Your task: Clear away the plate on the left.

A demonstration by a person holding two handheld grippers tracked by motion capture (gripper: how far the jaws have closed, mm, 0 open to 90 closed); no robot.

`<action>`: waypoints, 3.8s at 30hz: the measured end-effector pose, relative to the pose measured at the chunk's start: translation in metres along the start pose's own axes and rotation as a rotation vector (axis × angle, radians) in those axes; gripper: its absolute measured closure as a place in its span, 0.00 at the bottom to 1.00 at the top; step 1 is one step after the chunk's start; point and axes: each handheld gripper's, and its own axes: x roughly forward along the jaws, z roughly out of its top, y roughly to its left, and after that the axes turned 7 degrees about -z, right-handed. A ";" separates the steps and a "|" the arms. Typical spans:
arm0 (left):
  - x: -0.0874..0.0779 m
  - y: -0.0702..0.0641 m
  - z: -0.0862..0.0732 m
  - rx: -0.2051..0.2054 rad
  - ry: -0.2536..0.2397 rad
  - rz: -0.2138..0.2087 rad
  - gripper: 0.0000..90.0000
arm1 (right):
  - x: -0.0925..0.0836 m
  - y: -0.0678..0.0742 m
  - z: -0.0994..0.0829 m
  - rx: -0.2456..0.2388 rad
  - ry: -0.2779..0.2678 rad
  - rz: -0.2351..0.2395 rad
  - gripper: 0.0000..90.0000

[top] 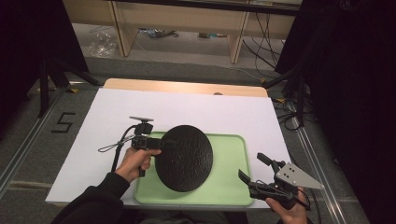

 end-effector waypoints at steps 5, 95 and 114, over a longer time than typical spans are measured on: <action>0.009 -0.001 0.001 -0.001 0.021 -0.014 0.88 | 0.000 0.000 0.000 -0.001 -0.001 0.002 0.18; 0.038 0.013 -0.010 0.163 0.433 0.269 0.59 | 0.001 0.001 0.000 -0.004 0.010 0.016 0.19; 0.028 0.003 -0.004 0.232 0.403 0.324 0.54 | 0.001 0.000 0.000 -0.004 0.009 0.018 0.19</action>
